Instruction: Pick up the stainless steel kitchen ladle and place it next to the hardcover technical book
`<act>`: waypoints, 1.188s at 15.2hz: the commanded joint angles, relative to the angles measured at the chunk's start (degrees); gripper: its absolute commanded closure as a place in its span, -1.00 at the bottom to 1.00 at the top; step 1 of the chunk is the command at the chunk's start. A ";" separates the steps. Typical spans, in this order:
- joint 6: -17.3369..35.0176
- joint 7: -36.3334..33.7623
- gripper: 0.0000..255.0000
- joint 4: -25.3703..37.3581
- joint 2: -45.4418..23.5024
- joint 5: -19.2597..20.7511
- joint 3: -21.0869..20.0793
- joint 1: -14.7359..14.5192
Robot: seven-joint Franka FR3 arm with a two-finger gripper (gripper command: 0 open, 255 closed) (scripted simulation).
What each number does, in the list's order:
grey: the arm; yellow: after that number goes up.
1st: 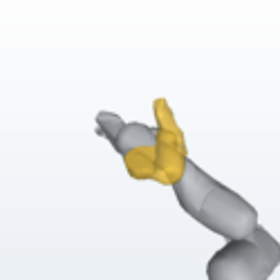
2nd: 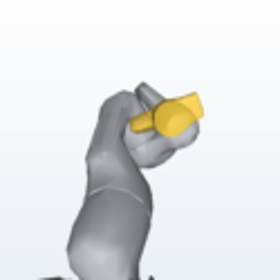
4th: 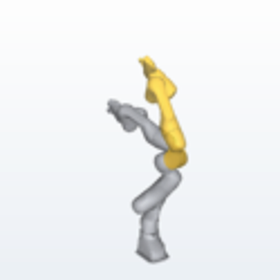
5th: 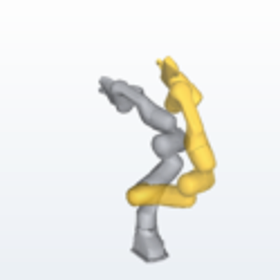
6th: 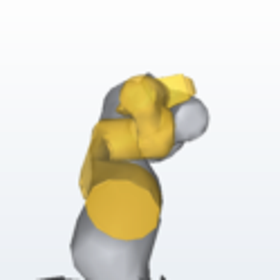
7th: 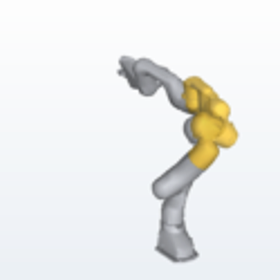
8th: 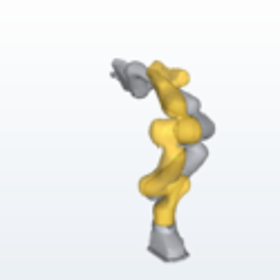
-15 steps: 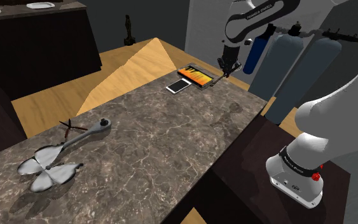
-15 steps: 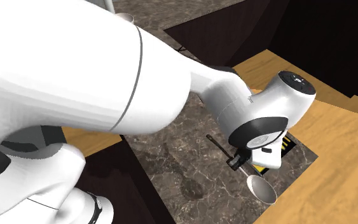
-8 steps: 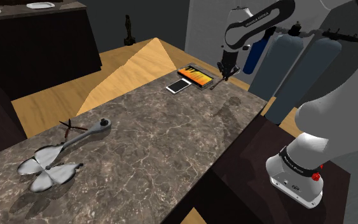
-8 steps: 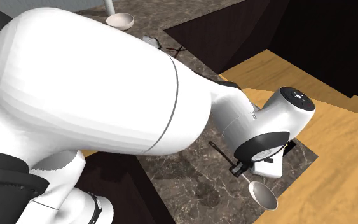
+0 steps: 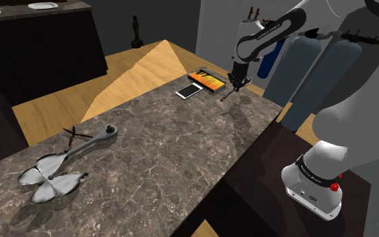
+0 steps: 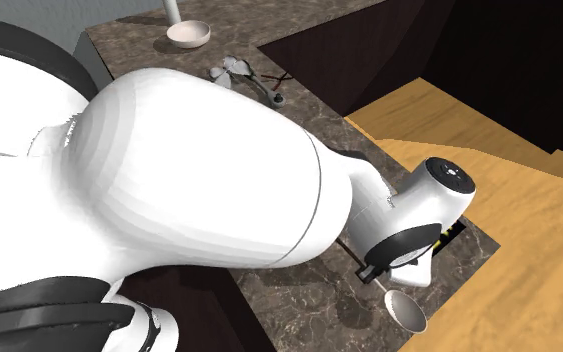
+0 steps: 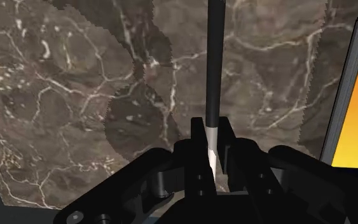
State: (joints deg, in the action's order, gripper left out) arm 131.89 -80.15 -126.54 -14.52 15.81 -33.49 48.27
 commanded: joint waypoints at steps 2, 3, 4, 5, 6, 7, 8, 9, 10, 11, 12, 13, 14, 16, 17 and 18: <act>1.80 -1.24 1.00 -0.28 -1.91 1.74 0.74 -0.51; 2.38 -1.67 1.00 -0.34 -2.58 2.34 1.02 -0.71; 2.91 -2.07 1.00 -0.38 -3.20 2.90 1.29 -0.91; 2.91 -2.07 1.00 -0.38 -3.19 2.89 1.29 -0.92; 2.91 -2.07 1.00 -0.38 -3.19 2.89 1.29 -0.92; 2.91 -2.07 1.00 -0.38 -3.19 2.89 1.30 -0.92; 2.91 -2.07 1.00 -0.38 -3.19 2.89 1.30 -0.92; 2.91 -2.07 1.00 -0.38 -3.19 2.89 1.30 -0.92; 2.91 -2.07 1.00 -0.38 -3.19 2.89 1.30 -0.92; 2.91 -2.07 1.00 -0.38 -3.19 2.89 1.30 -0.92; 2.90 -2.07 1.00 -0.38 -3.20 2.89 1.29 -0.92; 2.90 -2.07 -1.00 -0.38 -3.20 2.89 1.29 -0.92; 2.90 -2.07 -1.00 -0.38 -3.20 2.89 1.29 -0.92; 2.90 -2.07 -1.00 -0.38 -3.20 2.89 1.29 -0.92; 2.90 -2.07 -1.00 -0.38 -3.20 2.89 1.29 -0.92; 2.90 -2.07 -1.00 -0.38 -3.20 2.89 1.29 -0.92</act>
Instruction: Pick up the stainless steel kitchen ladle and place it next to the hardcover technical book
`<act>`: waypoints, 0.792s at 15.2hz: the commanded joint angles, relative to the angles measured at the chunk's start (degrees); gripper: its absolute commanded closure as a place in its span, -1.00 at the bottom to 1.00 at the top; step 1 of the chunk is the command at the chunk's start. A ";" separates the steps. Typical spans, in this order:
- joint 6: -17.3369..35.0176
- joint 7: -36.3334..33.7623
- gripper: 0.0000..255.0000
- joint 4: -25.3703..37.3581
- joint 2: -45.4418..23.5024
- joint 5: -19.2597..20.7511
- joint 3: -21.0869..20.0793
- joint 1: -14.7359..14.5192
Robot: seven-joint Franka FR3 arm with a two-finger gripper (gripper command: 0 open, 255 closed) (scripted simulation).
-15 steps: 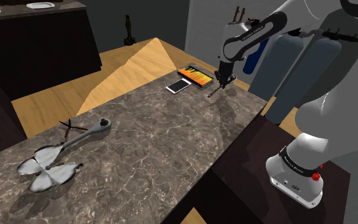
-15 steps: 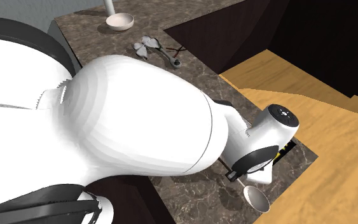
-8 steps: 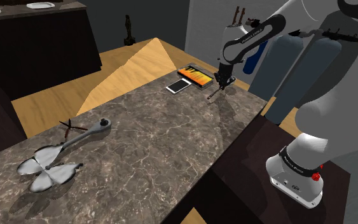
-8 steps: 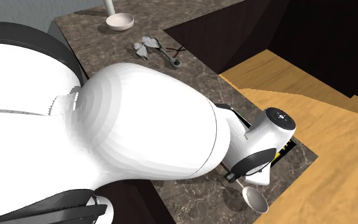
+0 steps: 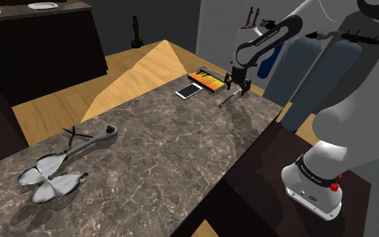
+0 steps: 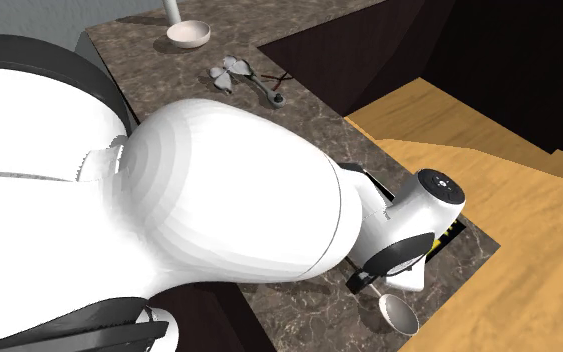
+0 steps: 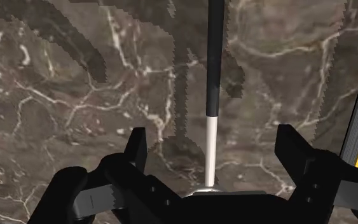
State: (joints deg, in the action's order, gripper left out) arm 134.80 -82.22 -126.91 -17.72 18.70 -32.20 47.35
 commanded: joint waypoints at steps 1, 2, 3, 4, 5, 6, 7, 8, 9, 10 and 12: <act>-1.56 0.92 -1.00 0.41 1.44 -1.37 -0.70 0.40; -3.15 1.80 -1.00 0.91 2.83 -2.69 -1.35 0.77; -4.78 2.65 -1.00 1.49 4.17 -3.95 -1.91 1.07; -6.08 3.28 -1.00 2.02 5.18 -4.89 -2.29 1.28; -6.08 3.29 -1.00 2.02 5.18 -4.90 -2.27 1.26; -6.08 3.29 -1.00 2.01 5.19 -4.90 -2.26 1.25; -6.08 3.29 -1.00 2.02 5.18 -4.90 -2.26 1.25; -6.08 3.29 -1.00 2.02 5.18 -4.90 -2.26 1.25; -6.08 3.29 -1.00 2.02 5.18 -4.90 -2.26 1.25; -6.08 3.29 -1.00 2.02 5.18 -4.90 -2.26 1.25; -6.07 3.29 -1.00 2.02 5.18 -4.89 -2.26 1.25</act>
